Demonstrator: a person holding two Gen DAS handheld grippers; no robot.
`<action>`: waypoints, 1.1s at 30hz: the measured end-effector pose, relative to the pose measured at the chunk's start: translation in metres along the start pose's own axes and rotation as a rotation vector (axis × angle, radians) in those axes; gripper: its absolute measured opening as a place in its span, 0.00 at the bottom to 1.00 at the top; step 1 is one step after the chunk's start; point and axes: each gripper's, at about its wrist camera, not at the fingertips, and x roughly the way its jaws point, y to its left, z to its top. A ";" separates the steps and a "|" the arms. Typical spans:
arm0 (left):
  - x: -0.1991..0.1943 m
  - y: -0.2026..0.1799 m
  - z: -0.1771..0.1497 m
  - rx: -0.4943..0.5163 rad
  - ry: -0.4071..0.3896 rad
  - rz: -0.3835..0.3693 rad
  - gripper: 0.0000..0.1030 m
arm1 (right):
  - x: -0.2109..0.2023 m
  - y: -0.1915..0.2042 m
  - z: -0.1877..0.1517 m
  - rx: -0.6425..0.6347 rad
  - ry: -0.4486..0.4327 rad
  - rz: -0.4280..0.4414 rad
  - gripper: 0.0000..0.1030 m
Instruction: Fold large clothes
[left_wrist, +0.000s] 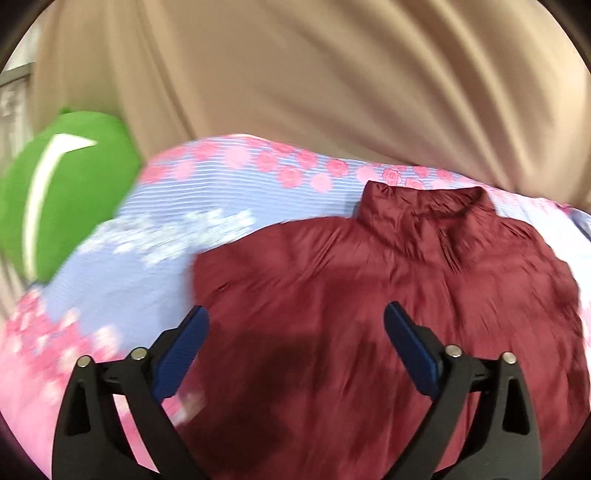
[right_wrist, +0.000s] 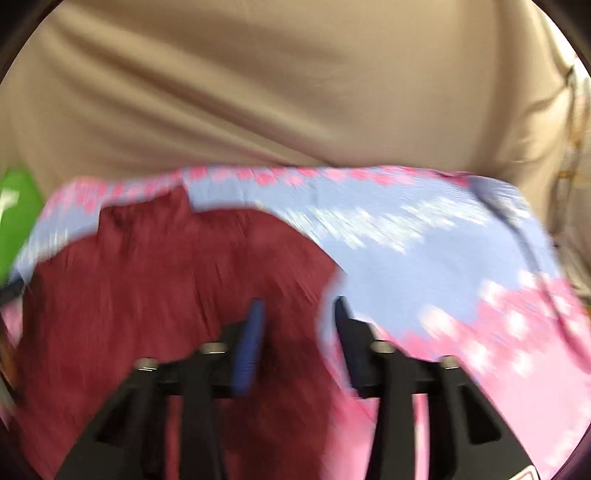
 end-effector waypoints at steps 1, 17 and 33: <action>-0.021 0.012 -0.012 -0.006 0.019 -0.008 0.92 | -0.025 -0.011 -0.027 -0.029 -0.001 -0.042 0.50; -0.204 0.130 -0.257 -0.447 0.324 -0.321 0.95 | -0.193 -0.095 -0.269 0.311 0.243 0.299 0.70; -0.249 0.096 -0.256 -0.422 0.164 -0.435 0.04 | -0.195 -0.065 -0.280 0.402 0.173 0.389 0.05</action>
